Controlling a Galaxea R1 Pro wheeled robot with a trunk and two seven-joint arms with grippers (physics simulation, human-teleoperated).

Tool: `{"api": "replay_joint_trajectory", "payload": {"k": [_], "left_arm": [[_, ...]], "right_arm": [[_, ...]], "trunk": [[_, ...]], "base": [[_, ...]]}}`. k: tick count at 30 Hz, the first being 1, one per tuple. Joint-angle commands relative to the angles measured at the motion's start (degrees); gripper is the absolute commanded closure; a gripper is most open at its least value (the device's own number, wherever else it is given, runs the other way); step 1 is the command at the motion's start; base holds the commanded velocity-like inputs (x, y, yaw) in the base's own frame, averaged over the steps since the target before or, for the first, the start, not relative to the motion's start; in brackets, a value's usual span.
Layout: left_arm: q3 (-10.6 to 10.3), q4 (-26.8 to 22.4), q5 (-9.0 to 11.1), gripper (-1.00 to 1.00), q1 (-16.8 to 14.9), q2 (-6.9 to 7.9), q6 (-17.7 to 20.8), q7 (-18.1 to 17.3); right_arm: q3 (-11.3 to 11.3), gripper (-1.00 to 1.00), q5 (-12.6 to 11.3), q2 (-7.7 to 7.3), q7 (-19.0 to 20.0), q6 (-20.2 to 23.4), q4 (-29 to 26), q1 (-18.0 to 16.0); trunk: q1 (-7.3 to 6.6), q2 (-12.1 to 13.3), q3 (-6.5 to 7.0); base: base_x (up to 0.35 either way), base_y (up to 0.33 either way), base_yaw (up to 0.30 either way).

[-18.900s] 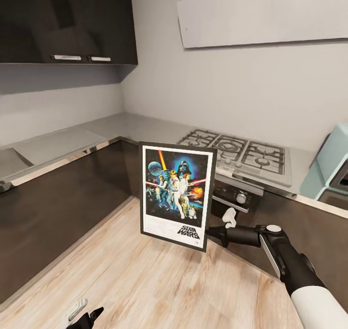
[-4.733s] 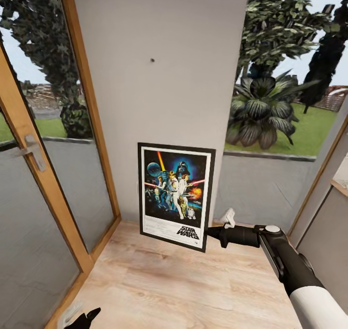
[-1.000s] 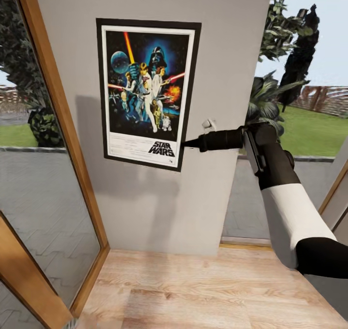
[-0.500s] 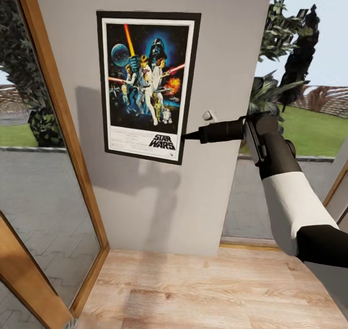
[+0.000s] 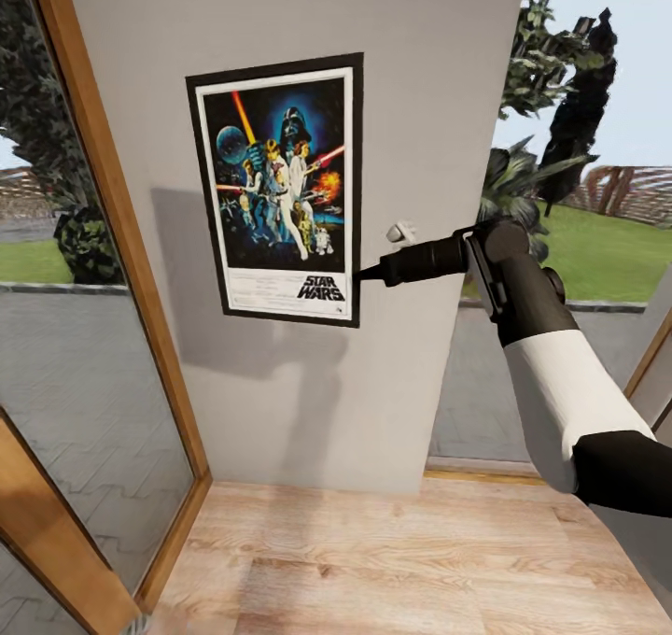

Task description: Pick up the poster from the kitchen countertop and hang it on one of the wall nails in the kitchen.

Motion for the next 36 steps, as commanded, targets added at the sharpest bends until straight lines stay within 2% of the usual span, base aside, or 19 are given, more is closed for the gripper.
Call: {"api": "replay_joint_trajectory", "payload": {"k": [1,9,12,14,18,36], "left_arm": [[0.4,0.0,0.3,-1.00,0.0,-0.02,0.6,-0.2],[0.4,0.0,0.3,-1.00,0.0,0.03,0.6,-0.2],[0.4,0.0,0.3,-1.00,0.0,0.03,0.6,-0.1],[0.4,0.0,0.3,-1.00,0.0,0.03,0.6,-0.1],[0.4,0.0,0.3,-1.00,0.0,0.03,0.6,-0.1],[0.4,0.0,0.3,-1.00,0.0,0.03,0.6,-0.1]], "right_arm": [[0.0,1.00,0.5,-0.01,0.6,0.4,-0.1,-0.1],[0.0,1.00,0.4,0.00,0.7,0.3,-0.7,-0.1],[0.0,1.00,0.1,0.00,1.9,0.3,-2.9,-0.1],[0.0,1.00,0.1,0.00,5.3,0.3,-3.6,-0.1],[-0.1,1.00,0.1,0.00,6.0,0.3,-3.7,-0.1],[-0.2,1.00,0.1,0.00,6.1,0.3,-3.2,-0.1]], "trunk": [[0.04,-0.1,-0.14],[0.04,-0.1,-0.14],[0.04,-0.1,-0.14],[0.04,-0.1,-0.14],[0.04,-0.1,-0.14],[0.04,-0.1,-0.14]], "base": [[0.000,0.000,0.000],[0.000,0.000,0.000],[0.000,0.000,0.000],[0.000,0.000,0.000],[0.000,0.000,0.000],[0.004,0.000,0.000]]}}
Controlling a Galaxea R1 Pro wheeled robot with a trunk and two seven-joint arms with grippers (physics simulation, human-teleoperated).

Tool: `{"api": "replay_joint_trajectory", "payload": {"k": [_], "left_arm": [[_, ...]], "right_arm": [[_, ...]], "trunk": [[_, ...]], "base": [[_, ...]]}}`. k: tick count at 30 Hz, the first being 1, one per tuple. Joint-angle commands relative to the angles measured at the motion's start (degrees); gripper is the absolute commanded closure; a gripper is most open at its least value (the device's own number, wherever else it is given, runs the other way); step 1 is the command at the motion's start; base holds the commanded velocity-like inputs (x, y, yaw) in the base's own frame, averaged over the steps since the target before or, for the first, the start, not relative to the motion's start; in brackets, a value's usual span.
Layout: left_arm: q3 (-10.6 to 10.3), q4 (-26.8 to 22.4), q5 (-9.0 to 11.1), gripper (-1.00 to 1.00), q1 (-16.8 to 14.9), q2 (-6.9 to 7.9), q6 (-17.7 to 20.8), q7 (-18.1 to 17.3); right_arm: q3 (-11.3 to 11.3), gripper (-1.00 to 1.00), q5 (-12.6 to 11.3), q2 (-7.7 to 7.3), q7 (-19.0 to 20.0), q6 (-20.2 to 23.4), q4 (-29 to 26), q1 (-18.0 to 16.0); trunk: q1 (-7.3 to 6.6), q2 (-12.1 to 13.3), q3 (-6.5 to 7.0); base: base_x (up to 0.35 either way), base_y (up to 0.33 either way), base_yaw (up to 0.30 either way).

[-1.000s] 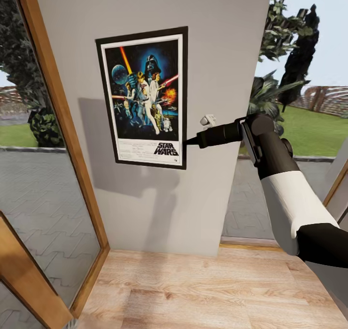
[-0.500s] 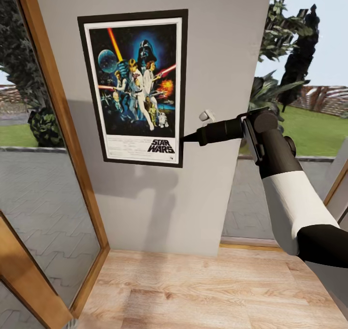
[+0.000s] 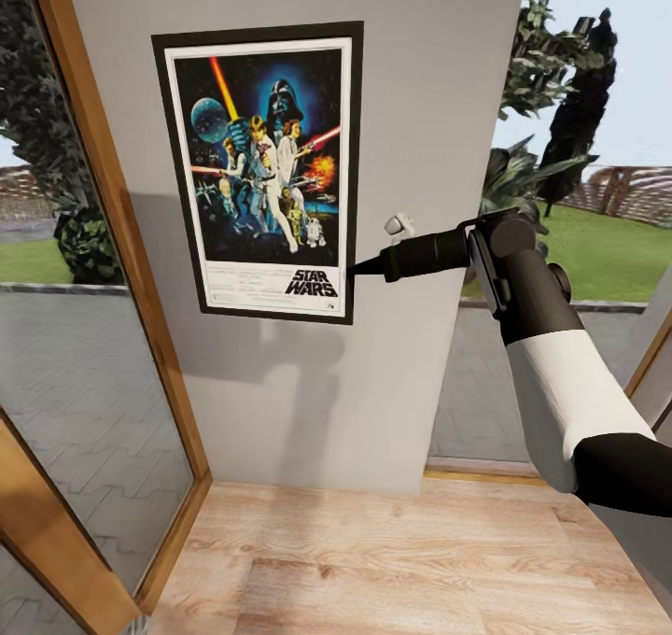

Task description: Pick up the poster from the kitchen countertop and hang it on one of the wall nails in the kitchen.

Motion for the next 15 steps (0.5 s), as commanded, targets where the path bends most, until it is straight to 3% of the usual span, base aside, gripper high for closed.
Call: {"api": "replay_joint_trajectory", "payload": {"k": [1,6,15], "left_arm": [[0.4,0.0,0.3,-1.00,0.0,-0.01,0.6,-0.2],[0.4,0.0,0.3,-1.00,0.0,-0.01,0.6,-0.2],[0.4,0.0,0.3,-1.00,0.0,-0.01,0.6,-0.2]], "right_arm": [[0.0,1.00,0.5,-0.01,0.6,0.4,0.0,-0.1],[0.0,1.00,0.5,-0.01,0.6,0.4,0.0,-0.1],[0.0,1.00,0.5,-0.01,0.6,0.4,0.0,-0.1]], "trunk": [[0.04,-0.1,-0.14],[0.04,-0.1,-0.14],[0.04,-0.1,-0.14]], "base": [[0.066,0.000,0.000],[0.196,0.000,0.000],[0.309,0.000,0.000]]}}
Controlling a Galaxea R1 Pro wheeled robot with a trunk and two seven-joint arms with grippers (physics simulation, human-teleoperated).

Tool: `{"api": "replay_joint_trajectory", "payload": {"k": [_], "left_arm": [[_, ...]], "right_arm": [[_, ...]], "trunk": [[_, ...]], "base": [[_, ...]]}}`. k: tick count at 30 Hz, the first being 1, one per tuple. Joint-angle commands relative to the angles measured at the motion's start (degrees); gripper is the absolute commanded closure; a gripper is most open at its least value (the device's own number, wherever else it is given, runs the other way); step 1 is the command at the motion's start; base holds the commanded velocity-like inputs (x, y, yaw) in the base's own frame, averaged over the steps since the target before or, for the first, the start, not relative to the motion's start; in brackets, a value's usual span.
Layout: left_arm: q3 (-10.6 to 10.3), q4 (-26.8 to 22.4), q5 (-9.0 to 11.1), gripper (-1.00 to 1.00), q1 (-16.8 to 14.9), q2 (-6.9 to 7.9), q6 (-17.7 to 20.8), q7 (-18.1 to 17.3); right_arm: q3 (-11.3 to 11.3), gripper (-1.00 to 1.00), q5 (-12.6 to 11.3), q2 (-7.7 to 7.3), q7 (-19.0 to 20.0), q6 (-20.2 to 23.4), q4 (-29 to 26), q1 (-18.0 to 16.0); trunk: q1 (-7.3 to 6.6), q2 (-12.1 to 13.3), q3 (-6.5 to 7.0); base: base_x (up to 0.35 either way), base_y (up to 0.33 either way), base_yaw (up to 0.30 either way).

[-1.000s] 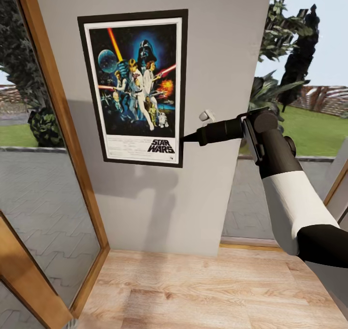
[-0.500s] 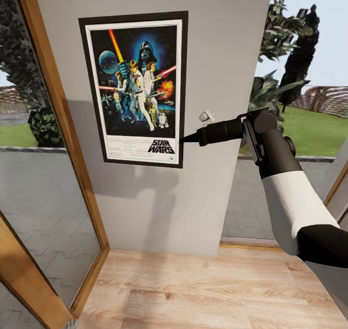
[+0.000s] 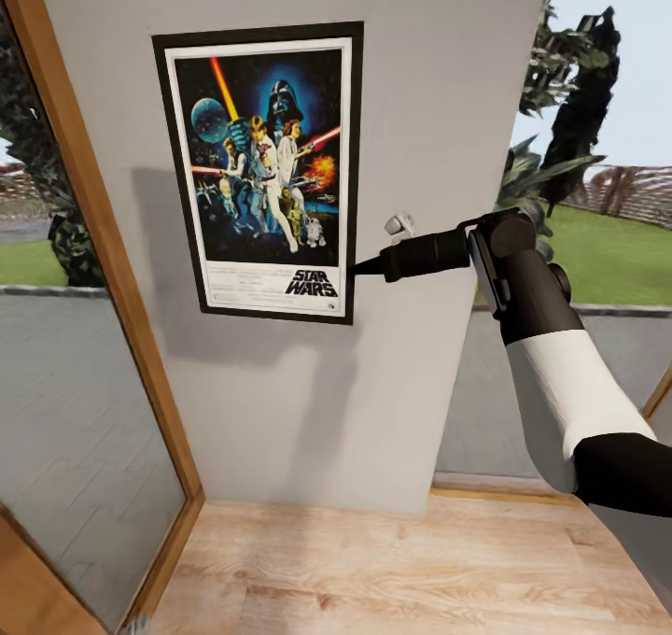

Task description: Pick up the poster from the kitchen countertop and hang it on one of the wall nails in the kitchen.

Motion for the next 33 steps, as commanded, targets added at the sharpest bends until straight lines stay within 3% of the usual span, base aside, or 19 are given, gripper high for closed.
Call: {"api": "replay_joint_trajectory", "payload": {"k": [1,33], "left_arm": [[0.4,0.0,0.3,-1.00,0.0,-0.01,0.6,-0.2],[0.4,0.0,0.3,-1.00,0.0,-0.01,0.6,-0.1]], "right_arm": [[0.0,1.00,0.5,-0.01,0.6,0.4,0.0,-0.1],[-0.1,1.00,0.5,-0.01,0.6,0.4,-0.3,-0.1]], "trunk": [[0.07,-0.1,-0.14],[0.07,-0.1,-0.14]], "base": [[0.324,0.000,0.000],[0.323,0.000,0.000]]}}
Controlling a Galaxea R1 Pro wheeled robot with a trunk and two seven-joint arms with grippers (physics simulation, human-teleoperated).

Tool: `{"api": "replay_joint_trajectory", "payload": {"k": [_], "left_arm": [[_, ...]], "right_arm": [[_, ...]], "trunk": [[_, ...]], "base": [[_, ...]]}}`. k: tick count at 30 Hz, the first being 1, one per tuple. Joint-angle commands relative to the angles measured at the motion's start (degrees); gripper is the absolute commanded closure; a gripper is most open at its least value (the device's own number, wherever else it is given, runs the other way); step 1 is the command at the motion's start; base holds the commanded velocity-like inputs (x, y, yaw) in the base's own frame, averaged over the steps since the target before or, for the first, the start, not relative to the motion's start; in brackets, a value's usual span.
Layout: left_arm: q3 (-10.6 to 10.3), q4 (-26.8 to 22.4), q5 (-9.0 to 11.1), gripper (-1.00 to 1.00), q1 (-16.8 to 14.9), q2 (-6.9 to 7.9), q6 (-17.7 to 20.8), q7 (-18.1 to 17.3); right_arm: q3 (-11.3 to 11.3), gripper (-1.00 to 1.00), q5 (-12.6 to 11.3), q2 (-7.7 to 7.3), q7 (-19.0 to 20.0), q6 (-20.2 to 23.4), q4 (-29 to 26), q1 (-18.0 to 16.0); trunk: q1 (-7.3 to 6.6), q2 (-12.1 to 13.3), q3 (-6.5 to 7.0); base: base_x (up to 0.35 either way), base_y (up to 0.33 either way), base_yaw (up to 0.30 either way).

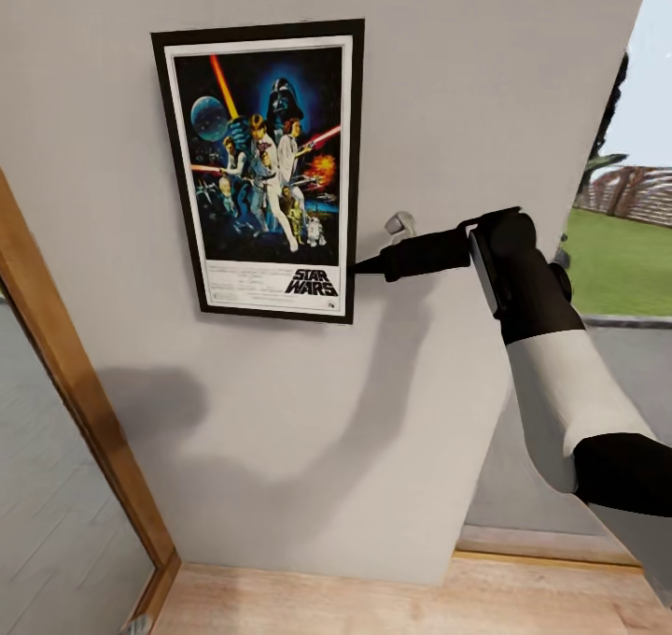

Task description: Pick up the poster from the kitchen countertop and hang it on one of the wall nails in the kitchen.

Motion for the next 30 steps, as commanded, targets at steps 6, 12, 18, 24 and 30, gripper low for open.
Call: {"api": "replay_joint_trajectory", "payload": {"k": [6,12,18,24,30], "left_arm": [[0.4,0.0,0.3,-1.00,0.0,-0.01,0.6,-0.2],[0.4,0.0,0.3,-1.00,0.0,0.01,0.6,-0.2],[0.4,0.0,0.3,-1.00,0.0,-0.01,0.6,-0.2],[0.4,0.0,0.3,-1.00,0.0,-0.01,0.6,-0.2],[0.4,0.0,0.3,-1.00,0.0,0.04,0.6,-0.2]], "right_arm": [[0.0,1.00,0.5,-0.01,0.6,0.5,0.0,-0.1],[0.0,1.00,0.5,-0.01,0.6,0.5,0.0,-0.1],[0.0,1.00,0.5,-0.01,0.6,0.5,-0.2,-0.1],[0.0,1.00,0.5,-0.01,0.6,0.5,-0.2,-0.1],[0.0,1.00,0.5,-0.01,0.6,0.5,-0.2,0.0]], "trunk": [[0.06,-0.1,-0.13],[0.06,-0.1,-0.13],[0.06,-0.1,-0.13],[0.06,-0.1,-0.13],[0.06,-0.1,-0.13]], "base": [[0.110,0.000,0.000],[0.014,0.000,0.000],[0.001,0.000,0.000],[0.000,0.000,0.000],[0.000,0.000,0.000]]}}
